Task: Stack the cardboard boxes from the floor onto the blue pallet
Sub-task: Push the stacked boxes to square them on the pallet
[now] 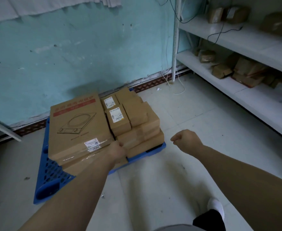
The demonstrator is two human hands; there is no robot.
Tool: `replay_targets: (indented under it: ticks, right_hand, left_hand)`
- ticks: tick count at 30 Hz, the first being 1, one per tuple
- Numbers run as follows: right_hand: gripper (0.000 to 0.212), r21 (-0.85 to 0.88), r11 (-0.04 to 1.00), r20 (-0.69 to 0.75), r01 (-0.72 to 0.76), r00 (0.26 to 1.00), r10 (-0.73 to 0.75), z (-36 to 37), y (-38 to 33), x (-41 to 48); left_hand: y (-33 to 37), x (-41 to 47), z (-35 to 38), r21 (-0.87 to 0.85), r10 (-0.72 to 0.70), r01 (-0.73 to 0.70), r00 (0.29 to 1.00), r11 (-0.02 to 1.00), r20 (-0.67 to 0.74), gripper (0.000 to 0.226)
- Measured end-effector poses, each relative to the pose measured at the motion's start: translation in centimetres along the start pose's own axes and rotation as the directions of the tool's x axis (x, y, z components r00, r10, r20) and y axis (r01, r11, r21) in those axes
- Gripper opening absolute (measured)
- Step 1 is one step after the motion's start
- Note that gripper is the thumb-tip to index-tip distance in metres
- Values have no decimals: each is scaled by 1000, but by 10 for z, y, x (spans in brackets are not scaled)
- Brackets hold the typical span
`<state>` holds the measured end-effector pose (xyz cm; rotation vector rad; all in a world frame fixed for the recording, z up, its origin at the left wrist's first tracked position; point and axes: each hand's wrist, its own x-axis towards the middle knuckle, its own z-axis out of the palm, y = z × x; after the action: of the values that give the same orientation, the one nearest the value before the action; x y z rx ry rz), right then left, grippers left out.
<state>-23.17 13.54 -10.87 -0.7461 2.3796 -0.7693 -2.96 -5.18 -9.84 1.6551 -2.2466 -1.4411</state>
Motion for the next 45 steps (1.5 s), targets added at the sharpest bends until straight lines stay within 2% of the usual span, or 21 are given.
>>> replay_targets:
  ticks: [1,3,7,11,15,18,22,24,26,28,31,36,39,41,45]
  right_hand:
    - [20,2,1000,1,6,1000,-6,-13,13,12]
    - [18,7,1000,10,19,1000,-19,-42,42,36]
    - [17,-25,999,66,34,997,-33,-112,90,80]
    - [18,-80,995,114,63,992,-54,-168,105,137]
    - [17,-1,991,176,132,976,-130,-177,88,190]
    - [18,18,984,263,176,949,-174,-168,69,225]
    - [20,21,972,350,233,909,-226,-161,46,274]
    - [19,7,967,371,254,898,-238,-164,32,306]
    - [19,-22,961,401,275,883,-243,-174,18,337]
    - [18,-38,961,393,273,888,-237,-186,5,374]
    - [18,-42,970,333,238,919,-211,-202,-12,421]
    - [18,-44,964,414,263,883,-222,-191,-40,495]
    - [18,-46,952,465,303,850,-248,-174,-55,540]
    - [19,-77,936,527,343,811,-253,-166,-59,575]
    - [20,-166,908,620,383,757,-206,-159,-70,661]
  left_hand:
    - [12,7,14,-2,-22,22,1000,1000,-7,31]
    - [38,17,43,-10,-59,59,998,998,-6,41]
    - [94,31,102,-3,-159,159,986,987,-44,42]
    - [140,55,146,-26,-185,184,980,983,-70,41]
    - [165,73,169,-97,-263,256,962,962,-70,48]
    - [176,93,172,-128,-312,299,945,946,-99,43]
    - [188,134,168,-162,-364,344,924,925,-115,6]
    - [193,165,166,-194,-408,381,905,904,-121,13]
    - [207,189,164,-186,-440,418,892,889,-99,9]
    - [226,221,156,-186,-463,443,883,877,-82,23]
    - [256,267,140,-181,-436,415,895,891,-94,24]
    - [310,328,132,-352,-397,344,913,870,-90,33]
    - [325,349,132,-447,-466,380,880,810,-97,24]
    - [325,364,130,-479,-527,424,844,768,-98,27]
    - [325,391,124,-539,-702,551,704,637,-111,33]
